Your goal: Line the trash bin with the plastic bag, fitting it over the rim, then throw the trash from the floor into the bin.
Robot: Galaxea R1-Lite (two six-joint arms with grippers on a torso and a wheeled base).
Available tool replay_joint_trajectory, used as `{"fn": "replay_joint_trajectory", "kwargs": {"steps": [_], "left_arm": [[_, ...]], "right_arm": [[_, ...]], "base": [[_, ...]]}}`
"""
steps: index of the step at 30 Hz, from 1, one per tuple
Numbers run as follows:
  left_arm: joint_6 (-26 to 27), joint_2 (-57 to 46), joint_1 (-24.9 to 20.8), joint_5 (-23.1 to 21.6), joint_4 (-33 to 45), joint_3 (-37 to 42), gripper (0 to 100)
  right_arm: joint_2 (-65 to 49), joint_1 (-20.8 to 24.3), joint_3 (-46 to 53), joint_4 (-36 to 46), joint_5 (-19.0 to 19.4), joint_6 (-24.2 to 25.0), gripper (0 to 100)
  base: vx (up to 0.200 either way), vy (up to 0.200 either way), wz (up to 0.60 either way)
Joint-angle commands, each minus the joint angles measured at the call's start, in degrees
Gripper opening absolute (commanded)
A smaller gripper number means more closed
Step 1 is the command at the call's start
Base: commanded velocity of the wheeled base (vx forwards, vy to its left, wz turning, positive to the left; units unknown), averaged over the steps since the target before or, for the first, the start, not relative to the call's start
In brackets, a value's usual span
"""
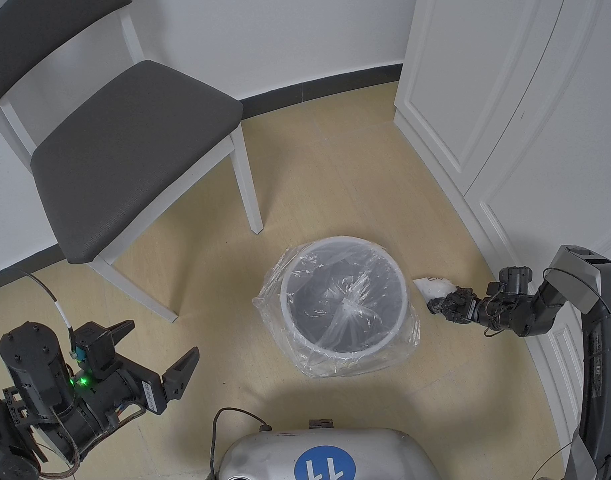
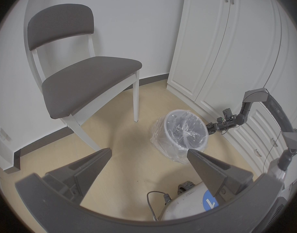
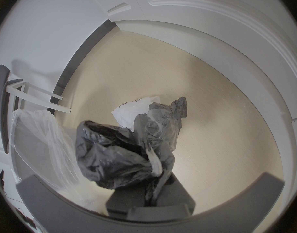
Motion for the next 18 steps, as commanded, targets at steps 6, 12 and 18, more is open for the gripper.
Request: {"fn": "replay_joint_trajectory", "kwargs": {"steps": [6, 12, 18], "left_arm": [[-0.04, 0.04, -0.17, -0.01, -0.02, -0.27, 100], [-0.04, -1.27, -0.17, -0.01, -0.11, -0.27, 100], [-0.04, -4.35, -0.17, -0.1, -0.02, -0.53, 100]], "right_arm": [[-2.02, -0.59, 3.85, -1.15, -0.32, -1.15, 0], [-10.99, -0.68, 8.25, 1.13, 0.29, -0.98, 0], [-24.96, 0.28, 12.47, 7.46, 0.29, -1.24, 0]], "base": [[0.0, 0.0, 0.0], [0.0, 0.0, 0.0], [0.0, 0.0, 0.0]]}}
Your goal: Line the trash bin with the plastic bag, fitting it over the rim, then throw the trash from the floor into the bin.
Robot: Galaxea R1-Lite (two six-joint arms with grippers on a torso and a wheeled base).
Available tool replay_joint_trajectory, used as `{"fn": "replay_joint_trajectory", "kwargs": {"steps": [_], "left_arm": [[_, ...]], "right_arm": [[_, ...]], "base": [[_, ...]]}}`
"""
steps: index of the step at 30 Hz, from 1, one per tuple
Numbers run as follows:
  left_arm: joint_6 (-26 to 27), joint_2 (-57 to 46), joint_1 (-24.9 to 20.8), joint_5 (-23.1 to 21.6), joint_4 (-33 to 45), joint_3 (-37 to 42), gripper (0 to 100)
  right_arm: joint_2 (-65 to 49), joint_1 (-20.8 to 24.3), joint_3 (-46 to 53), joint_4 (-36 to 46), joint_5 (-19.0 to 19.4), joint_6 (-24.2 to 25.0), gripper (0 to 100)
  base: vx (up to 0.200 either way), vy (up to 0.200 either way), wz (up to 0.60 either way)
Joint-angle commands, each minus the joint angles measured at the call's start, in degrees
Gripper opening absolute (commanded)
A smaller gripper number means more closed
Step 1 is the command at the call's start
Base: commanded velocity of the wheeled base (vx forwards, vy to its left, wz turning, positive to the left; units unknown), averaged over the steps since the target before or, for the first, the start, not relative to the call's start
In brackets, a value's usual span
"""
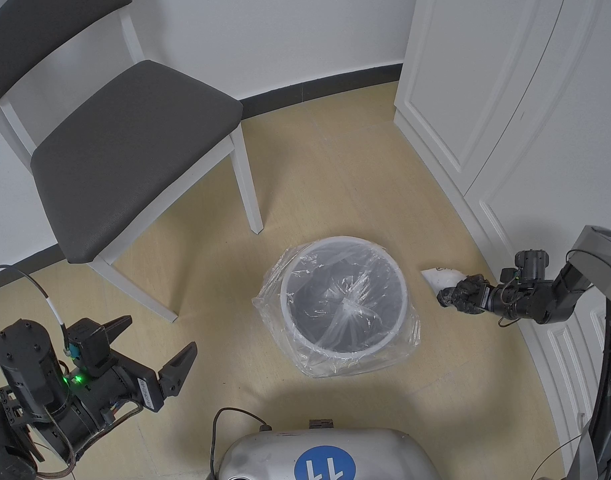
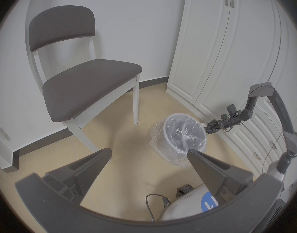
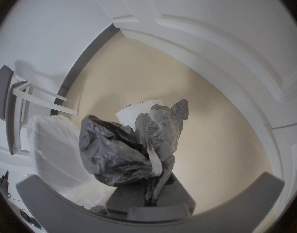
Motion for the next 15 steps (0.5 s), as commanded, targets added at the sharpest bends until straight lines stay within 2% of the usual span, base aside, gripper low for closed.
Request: {"fn": "replay_joint_trajectory", "kwargs": {"steps": [1, 6, 11, 12, 15], "left_arm": [[0.01, -3.21, 0.01, -0.05, 0.02, -0.43, 100], [-0.08, -3.21, 0.01, 0.04, 0.02, -0.96, 100], [0.01, -3.38, 0.36, 0.13, 0.02, -1.04, 100], [0.01, -4.18, 0.45, 0.04, 0.02, -1.04, 100], [0.01, -4.44, 0.45, 0.13, 0.02, -1.31, 100]], "right_arm": [[-15.89, 1.16, 4.89, 5.47, 0.1, -0.17, 0], [-27.75, 3.62, 8.32, 9.51, 0.01, -0.61, 0], [-35.84, 4.76, 12.01, 11.27, -0.69, -4.74, 0], [-40.23, 5.73, 14.03, 11.62, -0.69, -6.5, 0], [-45.95, 7.84, 16.14, 11.71, -0.78, -7.11, 0]], "base": [[0.0, 0.0, 0.0], [0.0, 0.0, 0.0], [0.0, 0.0, 0.0], [0.0, 0.0, 0.0], [0.0, 0.0, 0.0]]}}
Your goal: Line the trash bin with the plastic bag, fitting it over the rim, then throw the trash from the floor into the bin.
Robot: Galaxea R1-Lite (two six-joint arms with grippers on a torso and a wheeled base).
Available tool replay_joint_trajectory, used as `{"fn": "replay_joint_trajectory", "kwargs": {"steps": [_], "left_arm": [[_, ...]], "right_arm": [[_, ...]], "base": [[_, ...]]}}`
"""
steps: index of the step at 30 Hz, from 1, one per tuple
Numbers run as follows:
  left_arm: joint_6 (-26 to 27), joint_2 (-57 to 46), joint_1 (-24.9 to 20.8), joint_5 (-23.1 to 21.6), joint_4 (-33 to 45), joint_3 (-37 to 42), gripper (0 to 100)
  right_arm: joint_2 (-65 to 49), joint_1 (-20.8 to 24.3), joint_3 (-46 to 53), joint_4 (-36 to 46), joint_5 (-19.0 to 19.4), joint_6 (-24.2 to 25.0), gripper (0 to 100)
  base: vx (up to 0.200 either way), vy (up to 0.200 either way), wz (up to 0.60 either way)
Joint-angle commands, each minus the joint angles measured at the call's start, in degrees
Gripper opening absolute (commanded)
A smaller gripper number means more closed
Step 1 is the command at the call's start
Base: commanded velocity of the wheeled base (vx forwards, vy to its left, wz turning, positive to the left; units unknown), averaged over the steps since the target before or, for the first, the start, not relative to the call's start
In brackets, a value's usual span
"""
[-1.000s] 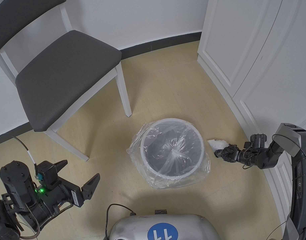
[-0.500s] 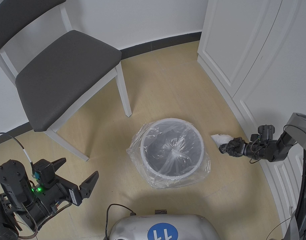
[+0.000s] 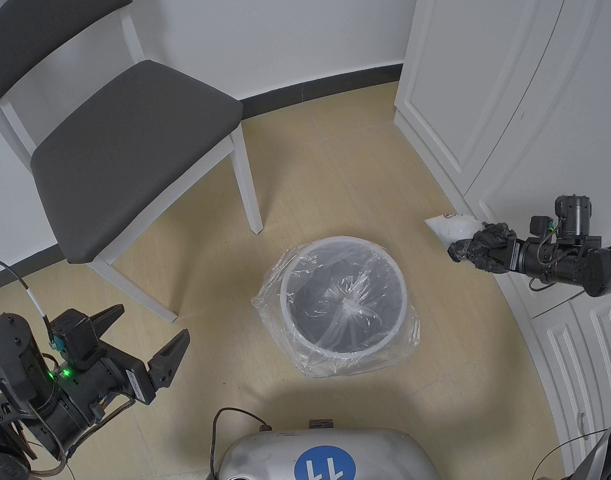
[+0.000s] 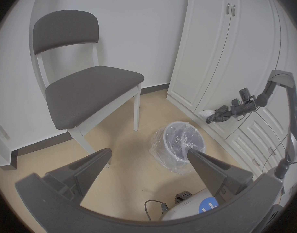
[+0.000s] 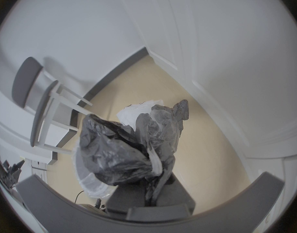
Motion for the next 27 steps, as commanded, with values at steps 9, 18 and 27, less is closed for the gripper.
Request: {"fn": "replay_joint_trajectory", "kwargs": {"steps": [9, 18, 27], "left_arm": [[-0.01, -1.4, 0.33, 0.21, -0.02, -1.01, 100], [-0.01, -1.4, 0.51, 0.21, -0.02, -1.36, 100], [0.08, -1.4, 1.03, 0.21, -0.02, -1.8, 100]], "right_arm": [[-28.57, 13.18, 7.45, 9.02, -6.97, -5.04, 0], [-35.87, 28.82, 11.32, 9.54, -16.55, -5.39, 0], [-34.29, 40.6, 14.57, 8.93, -26.22, -9.08, 0]], "base": [[0.0, 0.0, 0.0], [0.0, 0.0, 0.0], [0.0, 0.0, 0.0]]}}
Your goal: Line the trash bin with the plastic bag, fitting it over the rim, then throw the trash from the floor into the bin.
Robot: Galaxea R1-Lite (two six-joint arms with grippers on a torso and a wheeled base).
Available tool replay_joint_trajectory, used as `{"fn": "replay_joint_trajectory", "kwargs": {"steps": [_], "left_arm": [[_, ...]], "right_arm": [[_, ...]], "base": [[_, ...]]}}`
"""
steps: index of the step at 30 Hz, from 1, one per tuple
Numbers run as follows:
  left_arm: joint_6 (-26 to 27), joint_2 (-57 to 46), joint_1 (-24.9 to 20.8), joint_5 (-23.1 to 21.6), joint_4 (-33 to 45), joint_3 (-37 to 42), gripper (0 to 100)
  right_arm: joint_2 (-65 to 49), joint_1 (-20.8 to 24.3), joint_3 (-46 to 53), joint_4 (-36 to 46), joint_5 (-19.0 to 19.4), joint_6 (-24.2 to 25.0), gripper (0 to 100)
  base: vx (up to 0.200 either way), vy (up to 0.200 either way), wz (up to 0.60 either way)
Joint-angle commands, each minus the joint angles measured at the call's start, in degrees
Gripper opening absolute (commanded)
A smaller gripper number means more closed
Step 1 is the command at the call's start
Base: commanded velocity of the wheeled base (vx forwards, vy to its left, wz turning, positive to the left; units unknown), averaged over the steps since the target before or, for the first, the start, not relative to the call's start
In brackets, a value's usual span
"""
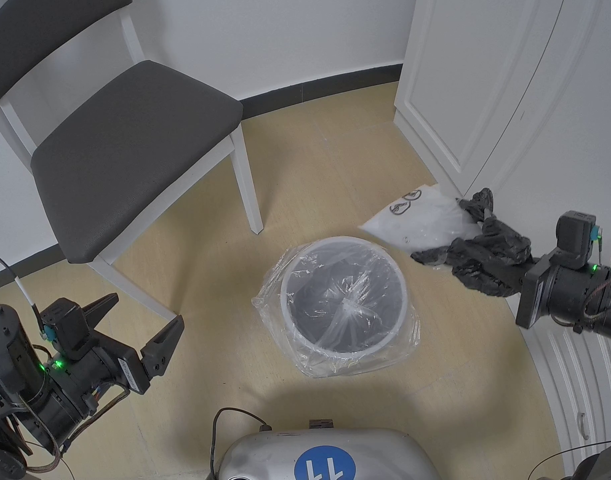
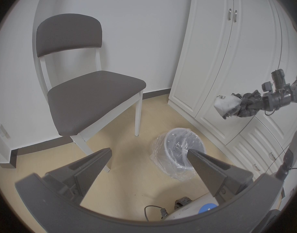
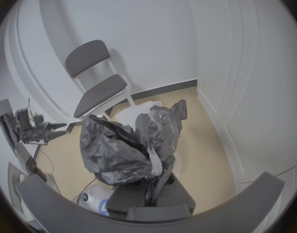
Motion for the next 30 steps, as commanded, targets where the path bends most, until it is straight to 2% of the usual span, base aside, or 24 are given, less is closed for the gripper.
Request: {"fn": "replay_joint_trajectory", "kwargs": {"steps": [1, 3, 6, 8, 9, 10, 11, 16, 24, 30], "left_arm": [[0.05, 0.06, 0.49, 0.03, -0.02, -0.52, 100], [0.05, 0.06, 0.84, 0.03, -0.02, -0.52, 100], [1.19, -1.08, 4.97, -0.06, -0.02, -1.66, 100], [1.19, -1.08, 4.97, -0.06, -0.02, -1.66, 100], [2.69, -3.28, 8.31, -0.5, 0.16, -1.75, 100], [2.69, -3.28, 8.31, -0.5, 0.16, -1.75, 100], [2.86, -3.9, 8.93, -0.58, 0.16, -1.75, 100], [3.04, -3.9, 8.93, -0.5, 0.07, -1.93, 100], [2.95, -3.98, 9.19, -0.5, 0.07, -2.19, 100], [2.95, -3.9, 9.46, -0.5, 0.07, -2.28, 100]], "right_arm": [[0.65, 5.36, 2.15, -0.3, -2.23, -0.95, 0], [1.44, 5.36, 2.15, -0.39, -2.14, -0.77, 0], [4.43, 4.92, 0.92, -0.39, -1.35, 2.21, 0], [4.43, 4.92, 0.92, -0.39, -1.35, 2.21, 0], [8.12, 4.92, -1.36, -0.3, -0.91, 7.66, 0], [8.12, 4.92, -1.36, -0.3, -0.91, 7.66, 0], [10.49, 4.92, -3.03, -0.03, -0.47, 10.48, 0], [16.56, 5.36, -6.73, 0.4, 0.5, 17.16, 0], [24.47, 6.94, -10.94, 4.18, 0.58, 22.34, 0], [29.3, 5.44, -19.91, 14.38, 0.67, 28.58, 0]], "base": [[0.0, 0.0, 0.0], [0.0, 0.0, 0.0], [0.0, 0.0, 0.0], [0.0, 0.0, 0.0], [0.0, 0.0, 0.0], [0.0, 0.0, 0.0], [0.0, 0.0, 0.0], [0.0, 0.0, 0.0], [0.0, 0.0, 0.0], [0.0, 0.0, 0.0]]}}
